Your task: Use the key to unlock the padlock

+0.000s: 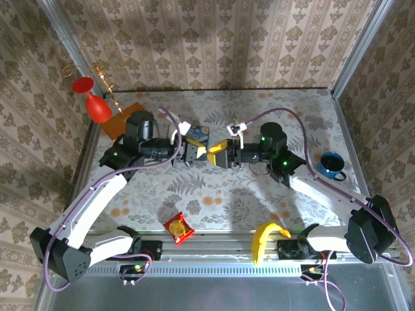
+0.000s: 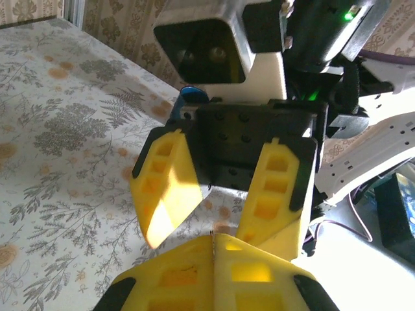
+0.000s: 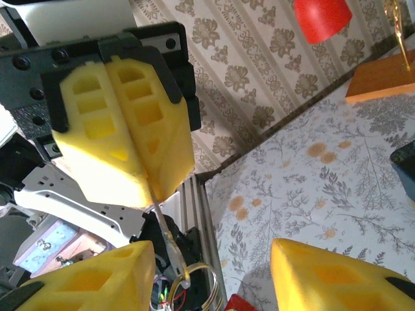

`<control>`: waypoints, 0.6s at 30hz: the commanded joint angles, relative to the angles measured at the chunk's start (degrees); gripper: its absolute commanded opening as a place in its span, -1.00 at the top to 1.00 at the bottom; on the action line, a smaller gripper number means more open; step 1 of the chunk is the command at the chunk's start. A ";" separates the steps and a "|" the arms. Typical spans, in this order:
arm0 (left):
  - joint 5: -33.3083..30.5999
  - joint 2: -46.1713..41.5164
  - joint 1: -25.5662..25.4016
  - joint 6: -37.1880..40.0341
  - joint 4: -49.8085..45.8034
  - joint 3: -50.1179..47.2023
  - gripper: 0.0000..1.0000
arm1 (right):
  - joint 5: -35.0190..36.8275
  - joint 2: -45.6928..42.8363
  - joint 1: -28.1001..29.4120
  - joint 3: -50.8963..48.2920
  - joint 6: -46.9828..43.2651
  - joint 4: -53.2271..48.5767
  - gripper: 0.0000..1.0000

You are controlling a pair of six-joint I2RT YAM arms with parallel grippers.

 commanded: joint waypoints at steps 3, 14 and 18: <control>1.67 -1.74 0.93 -1.49 2.47 -1.24 1.00 | -1.83 0.38 0.51 2.58 -0.04 1.65 0.08; 2.63 -1.84 1.47 -3.45 5.52 -2.30 1.00 | -1.83 0.31 0.76 2.76 -0.04 1.29 0.26; 2.98 -1.87 1.52 -3.75 5.91 -2.47 1.00 | -1.85 0.67 0.93 3.00 0.02 1.42 0.26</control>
